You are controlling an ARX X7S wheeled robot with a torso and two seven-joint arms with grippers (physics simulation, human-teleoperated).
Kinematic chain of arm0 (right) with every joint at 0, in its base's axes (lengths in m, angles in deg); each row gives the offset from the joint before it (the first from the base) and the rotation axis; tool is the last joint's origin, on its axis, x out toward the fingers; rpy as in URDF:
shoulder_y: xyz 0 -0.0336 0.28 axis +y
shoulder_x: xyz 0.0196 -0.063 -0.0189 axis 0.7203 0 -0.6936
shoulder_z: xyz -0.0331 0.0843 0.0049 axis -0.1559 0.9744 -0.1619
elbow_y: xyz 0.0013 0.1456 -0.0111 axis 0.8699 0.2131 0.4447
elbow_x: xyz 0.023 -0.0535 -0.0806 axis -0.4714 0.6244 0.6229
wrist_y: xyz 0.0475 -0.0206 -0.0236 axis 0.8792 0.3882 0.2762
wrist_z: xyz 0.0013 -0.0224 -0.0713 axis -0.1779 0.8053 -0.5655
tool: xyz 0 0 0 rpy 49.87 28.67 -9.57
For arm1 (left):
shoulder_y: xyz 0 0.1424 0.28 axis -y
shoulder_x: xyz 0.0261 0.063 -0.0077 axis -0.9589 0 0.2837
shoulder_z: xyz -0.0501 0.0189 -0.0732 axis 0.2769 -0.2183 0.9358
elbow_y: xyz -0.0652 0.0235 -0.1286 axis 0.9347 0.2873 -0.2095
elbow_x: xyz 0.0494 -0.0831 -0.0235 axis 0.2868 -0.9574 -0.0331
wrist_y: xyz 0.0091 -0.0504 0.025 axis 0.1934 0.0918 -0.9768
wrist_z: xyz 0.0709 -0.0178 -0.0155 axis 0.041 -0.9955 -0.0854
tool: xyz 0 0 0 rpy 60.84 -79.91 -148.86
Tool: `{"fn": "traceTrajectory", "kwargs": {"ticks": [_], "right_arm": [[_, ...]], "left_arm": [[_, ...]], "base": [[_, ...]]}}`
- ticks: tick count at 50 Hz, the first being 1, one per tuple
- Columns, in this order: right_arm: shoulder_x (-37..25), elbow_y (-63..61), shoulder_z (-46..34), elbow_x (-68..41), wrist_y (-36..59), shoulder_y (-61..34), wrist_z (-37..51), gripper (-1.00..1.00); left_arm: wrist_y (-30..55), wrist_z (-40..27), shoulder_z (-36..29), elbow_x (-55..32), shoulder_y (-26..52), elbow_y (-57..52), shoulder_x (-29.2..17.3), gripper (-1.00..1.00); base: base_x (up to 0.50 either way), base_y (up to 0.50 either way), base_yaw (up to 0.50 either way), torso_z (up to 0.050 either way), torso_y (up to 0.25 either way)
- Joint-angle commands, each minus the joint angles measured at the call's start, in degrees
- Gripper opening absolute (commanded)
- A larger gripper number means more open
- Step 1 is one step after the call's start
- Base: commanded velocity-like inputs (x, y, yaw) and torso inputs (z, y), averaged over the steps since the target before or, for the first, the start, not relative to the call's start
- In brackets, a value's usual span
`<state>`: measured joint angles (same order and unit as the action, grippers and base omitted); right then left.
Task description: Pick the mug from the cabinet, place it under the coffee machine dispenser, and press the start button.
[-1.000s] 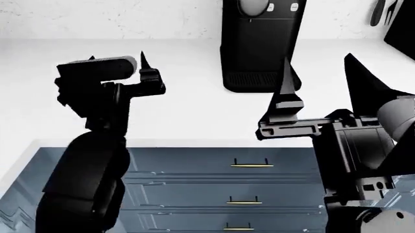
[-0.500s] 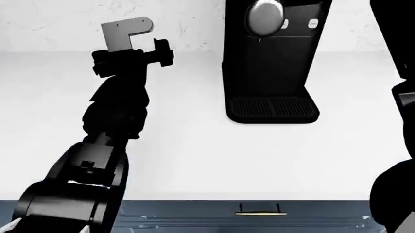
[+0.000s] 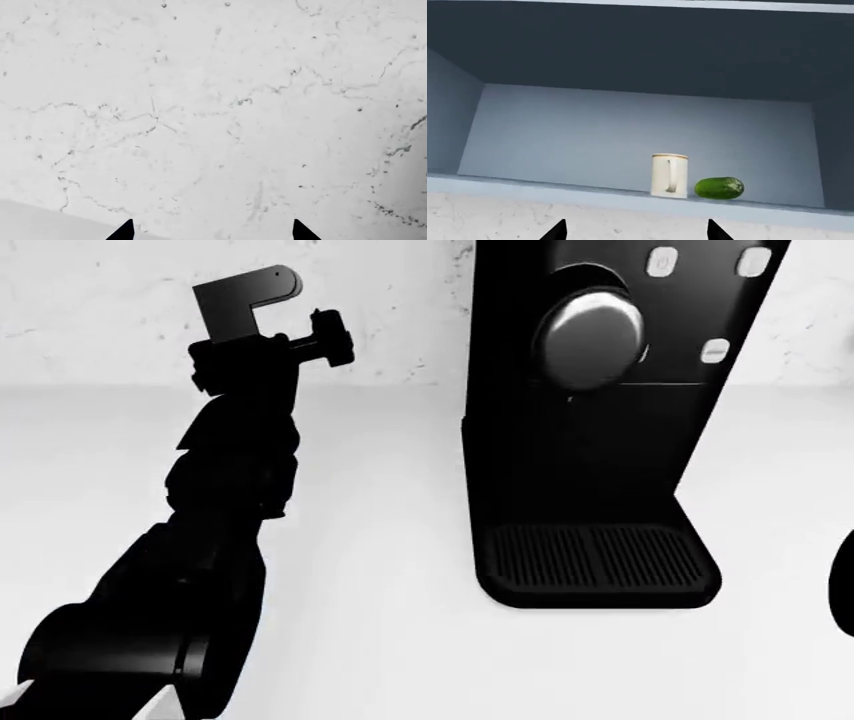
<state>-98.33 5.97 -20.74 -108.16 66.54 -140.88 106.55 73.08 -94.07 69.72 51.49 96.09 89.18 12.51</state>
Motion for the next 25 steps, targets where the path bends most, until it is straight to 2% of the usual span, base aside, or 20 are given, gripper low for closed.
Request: {"fn": "traceTrajectory", "kwargs": {"ticks": [1, 25], "right_arm": [[-1.0, 0.2, -0.5, 0.5, -1.2, -1.9, 2.1, 1.00], [-1.7, 0.4, -3.2, -0.8, -2.0, -4.7, 2.8, 1.00]], "left_arm": [[-0.8, 0.6, -0.6, -0.5, 0.2, 0.7, 0.0, 1.00], [-0.6, 1.0, -0.3, -0.3, 0.3, 0.7, 0.0, 1.00]], "base": [[0.50, 0.00, 0.00, 0.000, 0.000], [0.50, 0.00, 0.00, 0.000, 0.001]]}}
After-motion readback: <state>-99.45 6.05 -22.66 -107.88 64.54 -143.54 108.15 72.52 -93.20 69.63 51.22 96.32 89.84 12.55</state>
